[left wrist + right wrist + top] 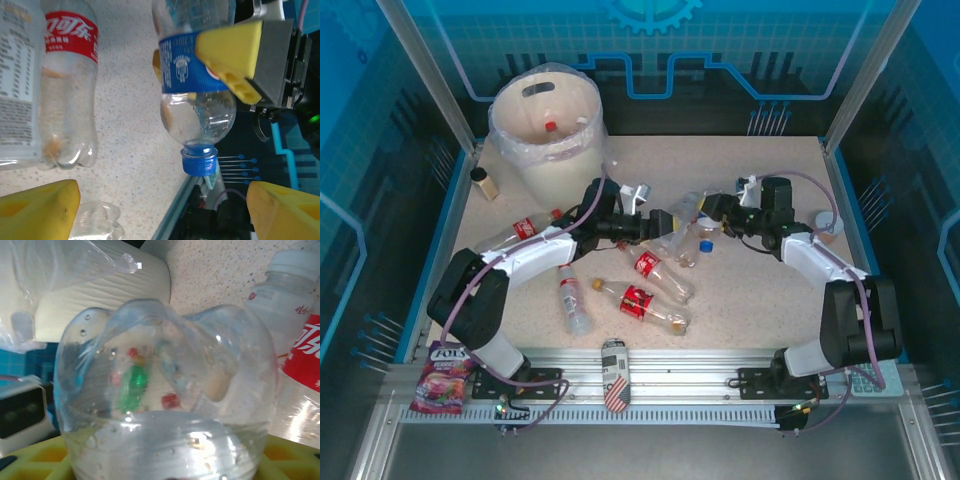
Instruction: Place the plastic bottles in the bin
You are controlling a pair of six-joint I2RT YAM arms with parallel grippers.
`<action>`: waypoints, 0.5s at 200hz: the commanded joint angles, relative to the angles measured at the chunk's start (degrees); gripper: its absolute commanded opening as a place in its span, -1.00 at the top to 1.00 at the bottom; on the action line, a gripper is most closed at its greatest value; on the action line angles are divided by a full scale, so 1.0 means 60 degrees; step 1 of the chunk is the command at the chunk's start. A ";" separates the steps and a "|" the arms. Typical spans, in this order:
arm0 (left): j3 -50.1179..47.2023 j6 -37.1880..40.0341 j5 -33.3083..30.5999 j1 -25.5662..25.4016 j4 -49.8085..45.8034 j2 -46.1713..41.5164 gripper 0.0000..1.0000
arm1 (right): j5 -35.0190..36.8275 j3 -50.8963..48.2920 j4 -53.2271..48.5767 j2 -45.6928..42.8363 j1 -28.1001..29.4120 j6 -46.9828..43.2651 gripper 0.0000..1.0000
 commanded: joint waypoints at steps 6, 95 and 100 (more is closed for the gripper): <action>0.0264 -0.0305 0.0575 -0.0321 0.1001 0.0373 -0.85 | -0.0503 0.0115 0.1162 0.0243 0.0278 0.1263 -0.21; 0.1251 -0.0642 0.0824 -0.0679 0.1757 0.1623 -0.95 | -0.0496 0.0099 0.1765 0.0553 0.0807 0.1839 -0.23; 0.1262 -0.0677 0.0824 -0.0692 0.1808 0.1661 -0.93 | -0.0501 0.0094 0.1840 0.0586 0.0818 0.1916 -0.23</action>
